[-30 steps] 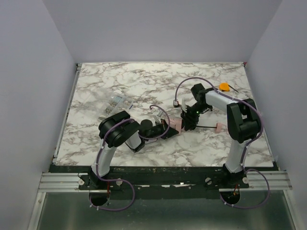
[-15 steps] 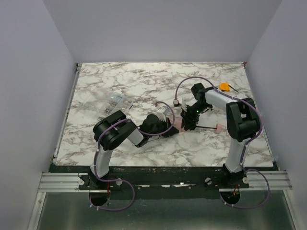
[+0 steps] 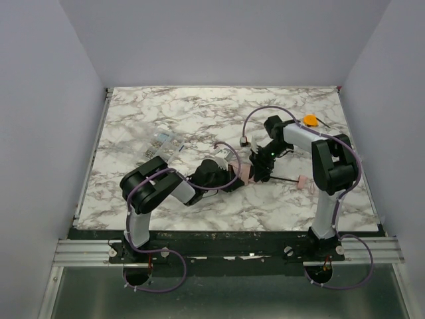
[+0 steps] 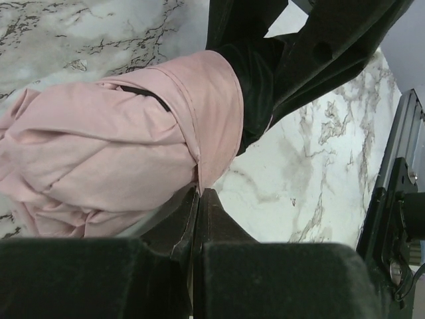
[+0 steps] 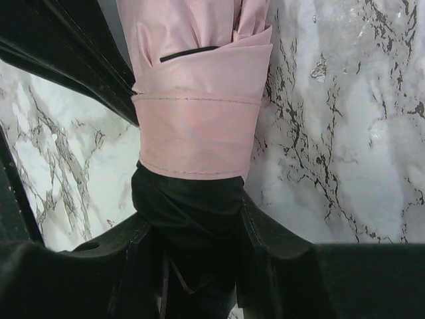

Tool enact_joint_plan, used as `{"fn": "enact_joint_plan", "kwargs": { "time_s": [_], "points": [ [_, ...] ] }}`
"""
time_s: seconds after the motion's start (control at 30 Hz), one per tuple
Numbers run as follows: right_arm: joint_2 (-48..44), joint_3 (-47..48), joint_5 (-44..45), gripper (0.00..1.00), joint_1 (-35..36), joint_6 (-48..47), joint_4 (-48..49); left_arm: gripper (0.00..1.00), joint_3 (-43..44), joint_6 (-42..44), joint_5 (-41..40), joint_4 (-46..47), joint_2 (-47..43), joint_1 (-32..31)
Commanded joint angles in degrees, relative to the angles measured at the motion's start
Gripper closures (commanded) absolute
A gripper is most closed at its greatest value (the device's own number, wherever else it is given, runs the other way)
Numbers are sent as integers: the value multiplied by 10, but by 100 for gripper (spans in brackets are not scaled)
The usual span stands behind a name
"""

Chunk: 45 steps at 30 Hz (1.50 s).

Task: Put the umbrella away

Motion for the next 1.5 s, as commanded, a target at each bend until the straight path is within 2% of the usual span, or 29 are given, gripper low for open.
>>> {"fn": "enact_joint_plan", "kwargs": {
  "time_s": [0.0, 0.27, 0.6, 0.63, 0.67, 0.73, 0.83, 1.03, 1.23, 1.37, 1.43, 1.47],
  "points": [
    [79, -42, 116, 98, 4, 13, 4, 100, 31, 22, 37, -129, 31, -14],
    [78, -45, 116, 99, 3, 9, 4, 100, 110, 12, -52, -289, 57, -5],
    [70, -55, 112, 99, 2, 1, 7, 100, 203, -101, -214, -499, 94, 11],
    [70, -55, 112, 99, 3, 1, 6, 97, 199, -103, -224, -499, 88, 10],
    [69, -55, 112, 99, 3, 1, 6, 89, 193, -108, -233, -495, 81, 10],
    [68, -57, 112, 99, 2, 0, 8, 61, 182, -110, -247, -491, 63, 10],
    [67, -59, 114, 99, 2, -1, 10, 41, 170, -83, -240, -474, 35, 7],
    [63, -62, 116, 99, 3, -2, 14, 24, 125, -32, -205, -424, -64, -9],
    [62, -63, 117, 98, 3, -1, 16, 24, 71, -2, -202, -416, -146, -11],
    [56, -70, 118, 98, 4, -7, 22, 24, 8, 50, -177, -355, -213, -11],
    [46, -78, 118, 97, 4, -18, 31, 17, -8, 94, -165, -348, -251, -11],
    [40, -81, 118, 96, 4, -23, 37, 3, -18, 118, -146, -329, -273, -10]
  ]
}}
